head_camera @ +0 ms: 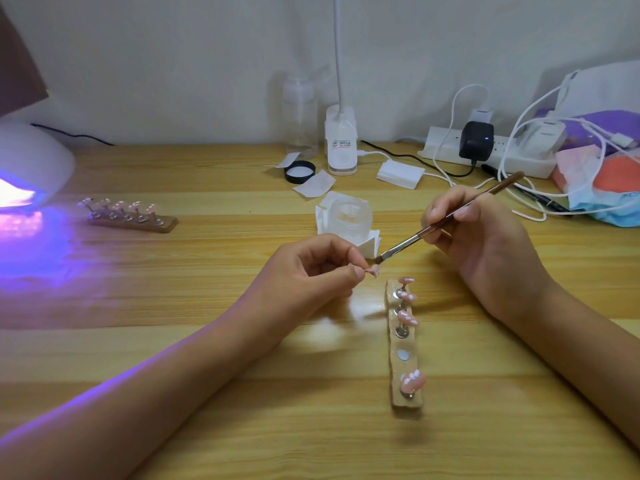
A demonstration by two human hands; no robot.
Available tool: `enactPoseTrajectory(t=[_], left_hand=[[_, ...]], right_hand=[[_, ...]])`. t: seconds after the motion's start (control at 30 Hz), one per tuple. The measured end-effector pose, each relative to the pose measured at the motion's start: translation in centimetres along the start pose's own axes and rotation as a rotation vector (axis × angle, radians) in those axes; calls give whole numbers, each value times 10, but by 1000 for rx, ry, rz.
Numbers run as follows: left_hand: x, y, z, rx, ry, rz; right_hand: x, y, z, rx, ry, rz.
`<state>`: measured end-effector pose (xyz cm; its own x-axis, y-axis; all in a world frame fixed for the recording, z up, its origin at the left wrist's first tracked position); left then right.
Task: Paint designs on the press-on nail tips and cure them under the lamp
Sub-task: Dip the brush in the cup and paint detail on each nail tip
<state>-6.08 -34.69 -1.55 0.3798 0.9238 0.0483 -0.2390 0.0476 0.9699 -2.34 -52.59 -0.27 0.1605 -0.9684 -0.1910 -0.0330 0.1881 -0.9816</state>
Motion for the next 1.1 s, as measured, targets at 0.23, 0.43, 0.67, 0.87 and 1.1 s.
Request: enactPoseTrajectory(t=[0.23, 0.43, 0.67, 0.87, 1.1], left_hand=[[0, 0, 0, 0, 11, -62], [-1, 0, 0, 10, 25, -99], [0, -3, 0, 25, 43, -119], [1, -6, -1, 36, 49, -120], [1, -6, 0, 29, 52, -124]], right_hand=[[-10, -4, -3, 11, -128, 61], [7, 2, 3, -34, 61, 45], [1, -5, 0, 6, -46, 153], [10, 0, 3, -22, 69, 64], [0, -2, 0, -29, -31, 122]])
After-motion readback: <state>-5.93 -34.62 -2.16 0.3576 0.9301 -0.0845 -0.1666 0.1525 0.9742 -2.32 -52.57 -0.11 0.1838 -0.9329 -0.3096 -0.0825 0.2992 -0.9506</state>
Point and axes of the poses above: each hand's wrist, its own z-axis towards the middle knuckle, its own x-axis out of the back of the hand, y = z × x, the point moved 8 cm from there along z, towards the middle knuckle, and after that the axes turned 11 degrees about -x, right-handed, at the moved point
